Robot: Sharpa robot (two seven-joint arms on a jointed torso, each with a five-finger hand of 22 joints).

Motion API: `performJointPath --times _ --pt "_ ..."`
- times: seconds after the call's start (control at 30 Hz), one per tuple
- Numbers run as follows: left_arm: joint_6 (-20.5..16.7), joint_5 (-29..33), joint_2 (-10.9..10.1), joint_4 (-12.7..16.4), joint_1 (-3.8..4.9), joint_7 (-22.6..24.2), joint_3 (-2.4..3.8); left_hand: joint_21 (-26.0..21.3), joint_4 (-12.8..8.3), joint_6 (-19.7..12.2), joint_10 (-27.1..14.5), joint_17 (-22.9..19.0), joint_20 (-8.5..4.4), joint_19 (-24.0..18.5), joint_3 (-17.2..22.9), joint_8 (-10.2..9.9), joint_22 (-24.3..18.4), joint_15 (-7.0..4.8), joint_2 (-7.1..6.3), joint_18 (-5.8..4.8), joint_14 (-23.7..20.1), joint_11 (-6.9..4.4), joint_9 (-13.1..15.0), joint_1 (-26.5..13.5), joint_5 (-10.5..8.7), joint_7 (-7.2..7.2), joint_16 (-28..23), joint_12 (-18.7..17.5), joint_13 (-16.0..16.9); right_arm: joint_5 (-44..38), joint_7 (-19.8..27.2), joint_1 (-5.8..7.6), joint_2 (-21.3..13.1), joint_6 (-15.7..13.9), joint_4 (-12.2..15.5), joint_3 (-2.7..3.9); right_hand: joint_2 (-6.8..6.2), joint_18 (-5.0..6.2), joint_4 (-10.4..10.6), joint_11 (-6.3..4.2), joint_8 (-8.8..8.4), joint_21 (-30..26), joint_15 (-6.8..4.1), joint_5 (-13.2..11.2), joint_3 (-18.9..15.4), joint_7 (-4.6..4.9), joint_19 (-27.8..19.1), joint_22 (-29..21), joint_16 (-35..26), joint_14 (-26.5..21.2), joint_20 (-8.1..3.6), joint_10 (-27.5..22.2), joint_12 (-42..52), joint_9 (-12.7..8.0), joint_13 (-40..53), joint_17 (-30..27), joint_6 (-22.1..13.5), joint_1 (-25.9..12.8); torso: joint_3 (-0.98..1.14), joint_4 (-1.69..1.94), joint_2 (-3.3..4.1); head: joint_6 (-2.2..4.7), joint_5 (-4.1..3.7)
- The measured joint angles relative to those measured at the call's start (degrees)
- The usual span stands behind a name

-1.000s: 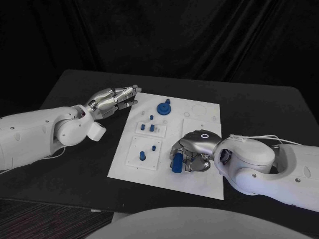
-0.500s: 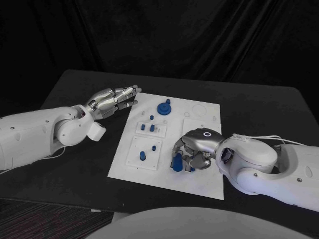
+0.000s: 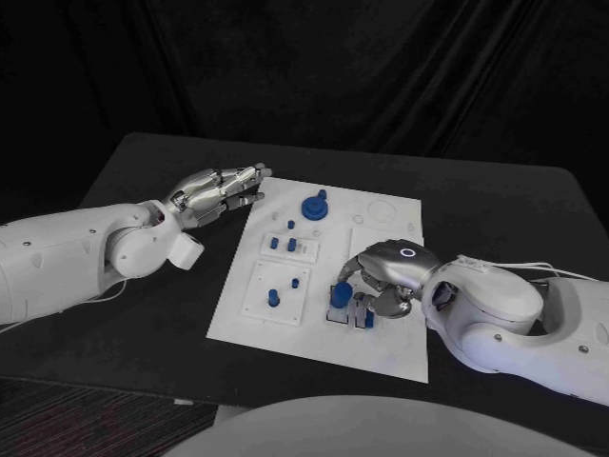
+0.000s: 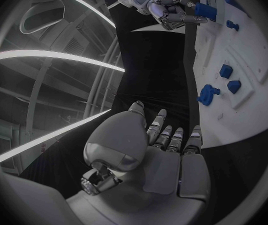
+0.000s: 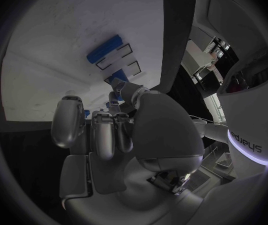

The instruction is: Assemble the parts on the task board

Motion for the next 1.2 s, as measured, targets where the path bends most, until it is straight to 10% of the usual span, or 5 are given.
performJointPath --times 0.4,0.73,1.2 --pt "0.08 0.0 -0.13 -0.02 -0.04 -0.16 0.0 0.21 0.16 0.0 0.0 0.02 0.2 0.2 0.16 0.0 0.03 0.0 0.0 0.0 0.0 0.0 0.0 0.0 0.0 0.0 0.0 0.0 0.0 0.73 1.13 0.0 -1.79 -4.5 0.94 0.0 2.88 0.0 14.2 1.2 9.5 0.86 1.43 -0.49 -19.94 1.21 0.6 -0.01 0.0 0.09 1.42 -0.04 0.0 4.01 -0.01 0.0 -1.25 -4.8 0.02 0.07 0.08 0.0 -0.2" --pt "0.15 0.0 -0.21 0.05 -0.06 -0.34 0.0 0.21 0.16 0.0 0.0 0.03 0.21 0.21 0.16 0.0 0.06 0.0 0.0 0.01 0.0 0.0 0.0 0.0 0.0 0.0 0.0 0.0 0.0 2.88 2.56 0.0 -1.45 -5.21 0.4 -0.01 5.37 0.0 13.85 0.67 11.78 0.7 1.26 0.78 -21.95 0.47 0.6 -0.02 0.0 -0.08 1.42 -0.11 0.0 4.91 -0.01 -0.01 -1.14 -1.52 0.01 -0.06 0.06 0.0 0.07" --pt "0.24 0.0 -0.24 0.09 -0.07 -0.58 0.0 0.21 -0.08 0.0 0.0 -0.02 0.21 0.21 0.73 0.0 0.11 0.42 0.0 0.01 0.01 0.0 0.0 0.0 0.5 0.0 0.0 0.0 -0.01 4.06 4.85 -0.44 -0.27 -4.73 -0.29 0.15 4.67 0.0 10.62 0.65 10.16 -0.15 1.26 4.96 -24.53 0.22 0.4 -0.02 0.0 -0.08 1.21 -0.13 0.0 3.45 -0.02 -0.01 -0.39 5.68 -0.02 0.06 0.1 0.0 -0.25"
